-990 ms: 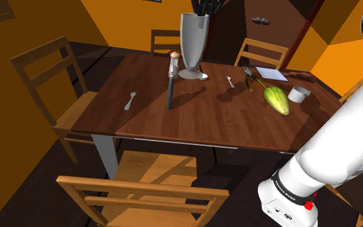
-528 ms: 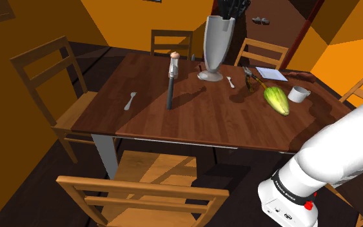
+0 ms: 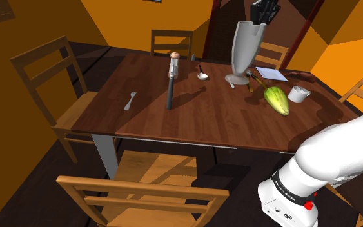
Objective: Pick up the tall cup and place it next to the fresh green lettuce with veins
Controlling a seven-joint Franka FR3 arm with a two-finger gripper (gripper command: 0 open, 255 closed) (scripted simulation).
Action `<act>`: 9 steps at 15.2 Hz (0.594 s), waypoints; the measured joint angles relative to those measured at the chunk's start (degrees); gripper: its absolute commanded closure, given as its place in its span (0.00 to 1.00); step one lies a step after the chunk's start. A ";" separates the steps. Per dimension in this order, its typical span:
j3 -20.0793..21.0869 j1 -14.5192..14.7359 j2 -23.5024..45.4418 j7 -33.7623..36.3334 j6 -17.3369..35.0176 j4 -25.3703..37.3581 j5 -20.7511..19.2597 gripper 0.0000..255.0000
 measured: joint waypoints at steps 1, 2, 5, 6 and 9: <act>-0.75 -0.35 -0.56 -1.11 -0.30 -0.27 -0.33 1.00; -1.59 -0.77 -1.77 -2.36 -0.72 -1.07 -0.78 1.00; -4.43 -2.07 -4.07 -6.43 -1.05 -2.93 -2.26 1.00; -5.31 -2.46 -4.77 -7.67 -0.90 -3.70 -2.78 1.00; -8.37 -3.71 -6.01 -11.91 -1.76 -3.88 -4.48 1.00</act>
